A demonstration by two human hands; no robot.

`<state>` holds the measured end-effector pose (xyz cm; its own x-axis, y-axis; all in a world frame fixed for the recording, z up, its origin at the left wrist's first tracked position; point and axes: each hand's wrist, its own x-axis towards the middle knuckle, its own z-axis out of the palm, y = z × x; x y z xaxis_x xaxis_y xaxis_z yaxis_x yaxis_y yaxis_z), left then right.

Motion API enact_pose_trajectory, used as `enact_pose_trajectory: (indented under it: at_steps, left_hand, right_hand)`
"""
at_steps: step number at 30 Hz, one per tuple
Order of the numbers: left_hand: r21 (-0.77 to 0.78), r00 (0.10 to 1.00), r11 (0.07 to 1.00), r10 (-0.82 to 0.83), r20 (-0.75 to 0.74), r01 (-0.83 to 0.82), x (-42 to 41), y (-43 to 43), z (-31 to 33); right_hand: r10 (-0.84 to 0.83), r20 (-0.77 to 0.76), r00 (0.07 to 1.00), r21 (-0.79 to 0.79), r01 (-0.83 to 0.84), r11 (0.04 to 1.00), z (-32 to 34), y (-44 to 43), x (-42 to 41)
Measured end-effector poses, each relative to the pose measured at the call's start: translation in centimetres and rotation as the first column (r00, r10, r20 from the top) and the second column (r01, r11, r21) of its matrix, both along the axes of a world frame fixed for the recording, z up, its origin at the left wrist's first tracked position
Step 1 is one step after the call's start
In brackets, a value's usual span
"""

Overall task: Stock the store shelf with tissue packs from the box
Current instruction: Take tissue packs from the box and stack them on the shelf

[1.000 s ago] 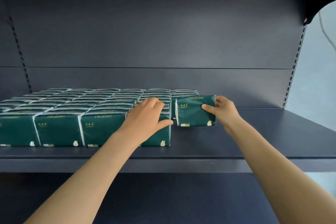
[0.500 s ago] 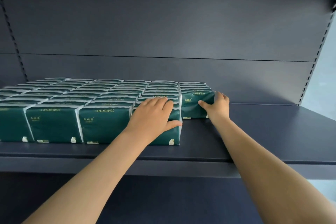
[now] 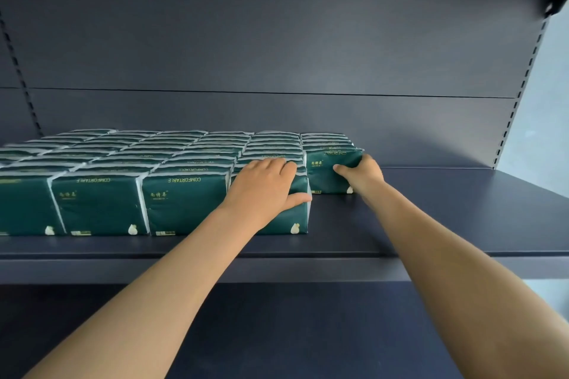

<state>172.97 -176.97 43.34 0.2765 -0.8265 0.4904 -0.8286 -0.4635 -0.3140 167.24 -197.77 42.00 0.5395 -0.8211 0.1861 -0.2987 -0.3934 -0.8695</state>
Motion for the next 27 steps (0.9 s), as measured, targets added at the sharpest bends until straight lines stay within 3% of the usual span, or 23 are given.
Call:
enact_pose_trajectory:
  at_steps: [7, 12, 18, 27]
  left_hand:
    - [0.084, 0.999, 0.996, 0.027, 0.022, -0.029, -0.6, 1.2, 1.6]
    - [0.034, 0.997, 0.998, 0.056, -0.047, -0.055, -3.0, 4.0, 3.3]
    - [-0.037, 0.972, 0.992, 0.110, -0.207, -0.120, -7.1, 8.8, 4.3]
    - [-0.092, 0.908, 0.967, 0.188, -0.374, -0.238, -17.8, 18.7, 2.8]
  right_hand:
    - [-0.050, -0.195, 0.979, -0.040, 0.043, 0.998, 1.7, 2.5, -3.9]
    - [-0.072, -0.267, 0.961, -0.223, 0.011, 0.975, 4.2, 5.9, -8.5]
    - [0.092, -0.334, 0.938, -0.342, -0.212, 0.915, 5.1, 11.2, -14.5]
    - [0.208, -0.434, 0.877, -0.443, -0.409, 0.798, 3.2, 19.2, -24.0]
